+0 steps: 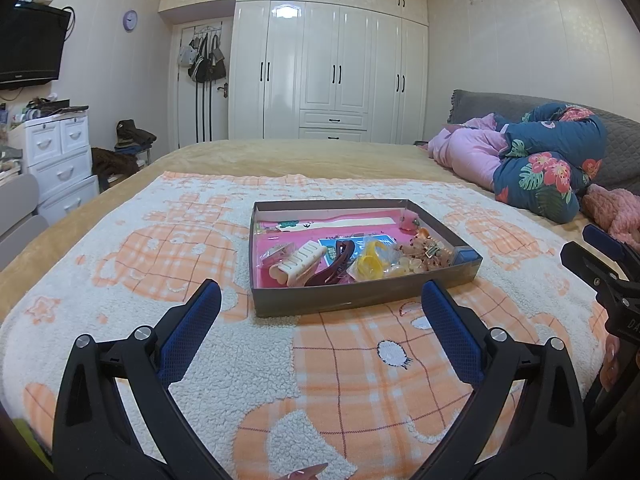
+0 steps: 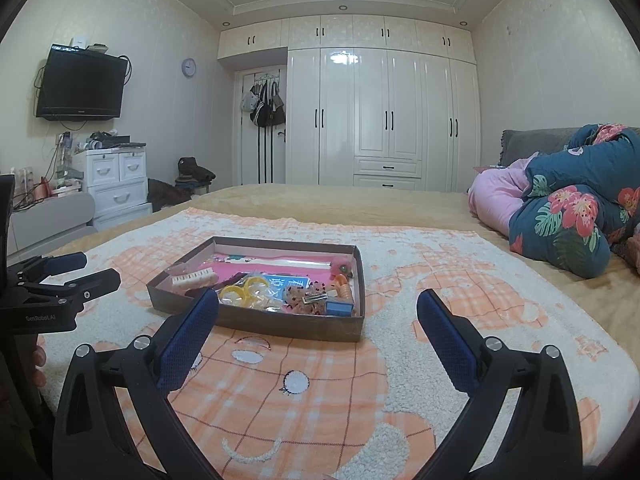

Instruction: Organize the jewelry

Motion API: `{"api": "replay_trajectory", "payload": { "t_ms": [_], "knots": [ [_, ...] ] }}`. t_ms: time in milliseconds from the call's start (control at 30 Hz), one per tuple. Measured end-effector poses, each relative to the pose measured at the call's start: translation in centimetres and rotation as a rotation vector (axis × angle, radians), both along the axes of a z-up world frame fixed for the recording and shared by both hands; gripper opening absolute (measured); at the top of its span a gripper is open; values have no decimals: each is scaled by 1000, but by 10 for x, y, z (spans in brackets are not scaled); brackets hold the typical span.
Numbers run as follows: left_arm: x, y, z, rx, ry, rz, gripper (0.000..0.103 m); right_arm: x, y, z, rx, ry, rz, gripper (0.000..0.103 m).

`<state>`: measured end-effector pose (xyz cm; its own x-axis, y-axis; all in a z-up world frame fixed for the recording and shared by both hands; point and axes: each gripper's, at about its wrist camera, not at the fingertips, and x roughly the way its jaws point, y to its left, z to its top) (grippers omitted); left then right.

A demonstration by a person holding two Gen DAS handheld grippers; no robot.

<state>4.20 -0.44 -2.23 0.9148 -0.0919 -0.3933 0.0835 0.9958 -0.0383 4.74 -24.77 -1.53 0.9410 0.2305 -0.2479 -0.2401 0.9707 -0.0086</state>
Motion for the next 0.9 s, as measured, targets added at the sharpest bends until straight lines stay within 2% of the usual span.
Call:
{"api": "replay_trajectory", "payload": {
  "t_ms": [900],
  "knots": [
    [0, 0, 0, 0, -2, 1, 92, 1, 0, 0, 1, 3, 1, 97]
  ]
}}
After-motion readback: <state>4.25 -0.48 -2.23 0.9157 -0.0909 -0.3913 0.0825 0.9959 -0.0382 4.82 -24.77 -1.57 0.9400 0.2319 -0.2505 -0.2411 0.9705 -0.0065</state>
